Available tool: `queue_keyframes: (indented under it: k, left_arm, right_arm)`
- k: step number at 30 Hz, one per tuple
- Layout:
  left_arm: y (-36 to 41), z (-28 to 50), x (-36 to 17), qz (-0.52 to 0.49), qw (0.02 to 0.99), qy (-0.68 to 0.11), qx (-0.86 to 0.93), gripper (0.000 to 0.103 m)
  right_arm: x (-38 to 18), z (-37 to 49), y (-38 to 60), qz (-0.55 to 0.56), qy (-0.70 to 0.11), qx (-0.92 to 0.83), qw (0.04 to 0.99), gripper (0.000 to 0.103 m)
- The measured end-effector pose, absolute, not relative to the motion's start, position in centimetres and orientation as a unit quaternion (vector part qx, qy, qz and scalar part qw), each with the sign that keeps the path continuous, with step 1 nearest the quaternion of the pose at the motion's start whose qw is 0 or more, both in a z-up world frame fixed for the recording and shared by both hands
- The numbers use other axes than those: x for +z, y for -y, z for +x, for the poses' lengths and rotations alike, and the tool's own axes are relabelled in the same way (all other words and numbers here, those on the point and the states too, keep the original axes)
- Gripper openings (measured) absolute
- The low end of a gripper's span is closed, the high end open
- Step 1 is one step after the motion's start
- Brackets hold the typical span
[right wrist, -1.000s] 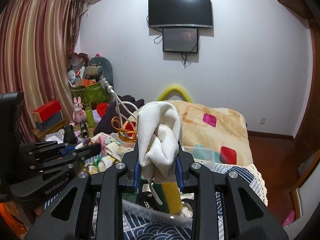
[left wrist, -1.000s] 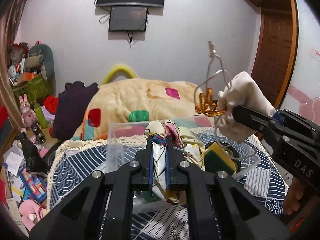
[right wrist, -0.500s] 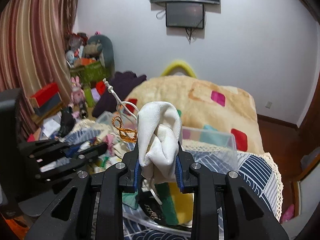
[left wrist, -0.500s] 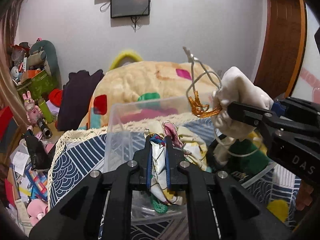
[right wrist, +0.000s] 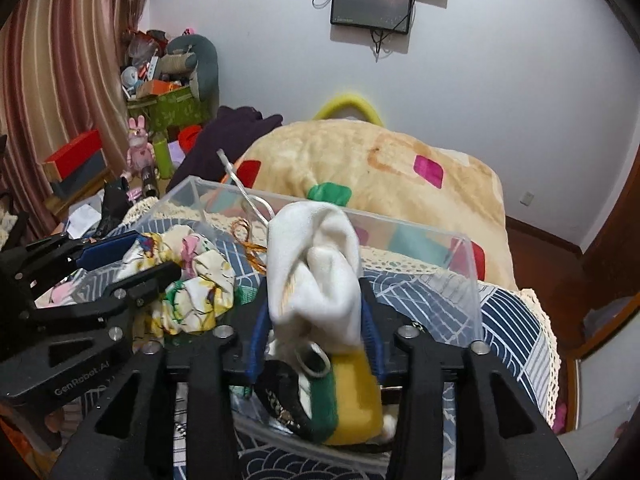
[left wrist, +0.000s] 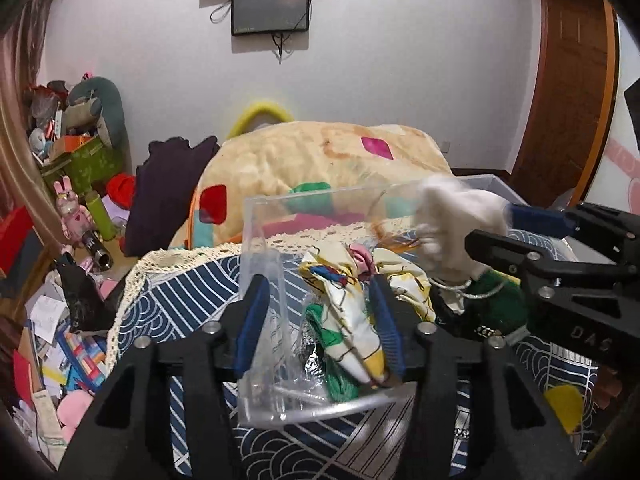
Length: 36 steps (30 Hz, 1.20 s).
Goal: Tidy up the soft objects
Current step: 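Drop the scrunchie into the clear box with the left tool while the right tool drops the white bag in, then grasp the beaded bracelet with the left tool while the right tool grasps the yellow felt ball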
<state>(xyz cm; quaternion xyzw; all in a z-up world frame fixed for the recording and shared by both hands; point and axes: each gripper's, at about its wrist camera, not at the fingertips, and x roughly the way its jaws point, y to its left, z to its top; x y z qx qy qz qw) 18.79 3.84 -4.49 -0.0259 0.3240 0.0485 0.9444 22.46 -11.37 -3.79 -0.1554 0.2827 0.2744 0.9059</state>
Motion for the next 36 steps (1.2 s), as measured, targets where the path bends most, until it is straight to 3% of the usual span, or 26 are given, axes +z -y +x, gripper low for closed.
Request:
queue_keyframes:
  k: [7, 12, 16, 20, 22, 36]
  left_arm:
    - [-3.7, 16.7, -2.5, -0.028, 0.953, -0.298, 0.048, 0.063]
    - [-3.4, 14.9, -0.7, -0.027, 0.961, -0.272, 0.041, 0.066]
    - [-2.9, 12.7, 0.6, -0.025, 0.968, -0.246, 0.039, 0.075]
    - [-2.4, 11.0, 0.9, -0.025, 0.971, -0.237, 0.028, 0.078]
    - [-2.2, 10.3, 0.7, -0.028, 0.971, -0.238, 0.023, 0.084]
    - [-2.0, 8.9, -6.1, -0.047, 0.946, -0.322, -0.003, 0.084]
  right_arm:
    - [-1.8, 20.2, 12.8, -0.149, -0.238, 0.272, 0.920, 0.058]
    - [0.1, 18.1, 14.2, -0.130, -0.205, 0.282, 0.928, 0.059]
    - [1.0, 16.6, 15.2, -0.120, -0.183, 0.288, 0.932, 0.059]
    - [1.2, 15.0, 15.9, -0.114, -0.168, 0.292, 0.935, 0.060]
    - [1.0, 14.4, 16.3, -0.112, -0.164, 0.290, 0.936, 0.064]
    - [-5.2, 12.5, 17.5, -0.125, -0.217, 0.276, 0.928, 0.067]
